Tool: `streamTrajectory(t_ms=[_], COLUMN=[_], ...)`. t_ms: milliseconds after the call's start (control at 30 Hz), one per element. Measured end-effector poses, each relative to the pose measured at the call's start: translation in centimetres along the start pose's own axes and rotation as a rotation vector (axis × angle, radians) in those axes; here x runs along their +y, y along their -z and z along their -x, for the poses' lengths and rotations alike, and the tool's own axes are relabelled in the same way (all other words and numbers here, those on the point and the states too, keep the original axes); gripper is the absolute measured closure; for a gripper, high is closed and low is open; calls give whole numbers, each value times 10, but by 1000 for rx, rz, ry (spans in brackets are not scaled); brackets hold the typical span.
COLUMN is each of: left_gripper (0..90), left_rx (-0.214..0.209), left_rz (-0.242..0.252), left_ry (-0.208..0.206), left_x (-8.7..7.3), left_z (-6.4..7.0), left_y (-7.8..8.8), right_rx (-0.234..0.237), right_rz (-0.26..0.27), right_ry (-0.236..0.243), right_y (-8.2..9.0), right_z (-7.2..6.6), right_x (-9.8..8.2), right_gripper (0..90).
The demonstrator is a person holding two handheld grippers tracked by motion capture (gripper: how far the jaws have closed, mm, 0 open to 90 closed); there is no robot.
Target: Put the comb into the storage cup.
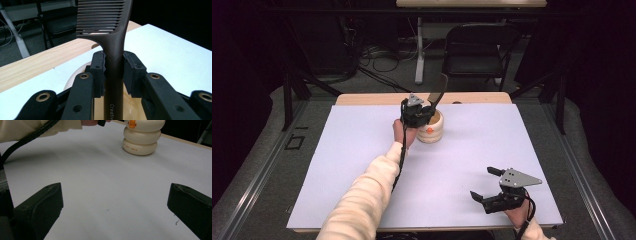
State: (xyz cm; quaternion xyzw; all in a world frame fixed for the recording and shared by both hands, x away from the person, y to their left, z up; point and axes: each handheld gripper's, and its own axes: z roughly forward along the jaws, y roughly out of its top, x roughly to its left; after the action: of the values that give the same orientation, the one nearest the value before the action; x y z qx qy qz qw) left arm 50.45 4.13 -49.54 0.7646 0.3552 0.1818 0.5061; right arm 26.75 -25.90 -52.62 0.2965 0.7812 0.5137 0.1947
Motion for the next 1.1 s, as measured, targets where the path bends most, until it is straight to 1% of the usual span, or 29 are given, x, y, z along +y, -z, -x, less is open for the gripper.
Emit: streamTrajectory(t_ms=[333,367,533,600,667,800,900,967,1000,1067,1100], left_gripper=[711,711,711,716,716,696,652,583,569,484,457], left_rx=[-11,-13,-15,-16,-13,-22,-25,-25,-29,-32,-40], left_rz=[-13,-17,-23,-17,-15,-13,-6,-2,6,4,-3], left_ry=[7,1,-2,2,-3,-12,-18,-17,-11,-6,-5], left_x=[-2,-2,-3,-3,-2,-1,-1,0,0,1,1], left_z=[0,0,1,1,1,3,4,4,3,2,1], left_y=[0,0,-1,0,1,4,7,9,11,13,15], right_rx=[-2,-2,-2,-2,-2,-2,-2,-1,-1,-1,0], right_rz=[0,0,-1,0,-1,-1,-1,-2,-1,-2,-2], right_ry=[-1,0,-1,0,-1,0,0,0,1,0,1], right_y=[0,0,0,0,0,0,0,0,0,0,0], right_z=[0,0,0,0,0,0,0,0,0,0,0], right_x=[0,0,0,0,0,0,0,0,0,0,0], right_gripper=[0,0,0,0,0,0,0,0,0,0,0])
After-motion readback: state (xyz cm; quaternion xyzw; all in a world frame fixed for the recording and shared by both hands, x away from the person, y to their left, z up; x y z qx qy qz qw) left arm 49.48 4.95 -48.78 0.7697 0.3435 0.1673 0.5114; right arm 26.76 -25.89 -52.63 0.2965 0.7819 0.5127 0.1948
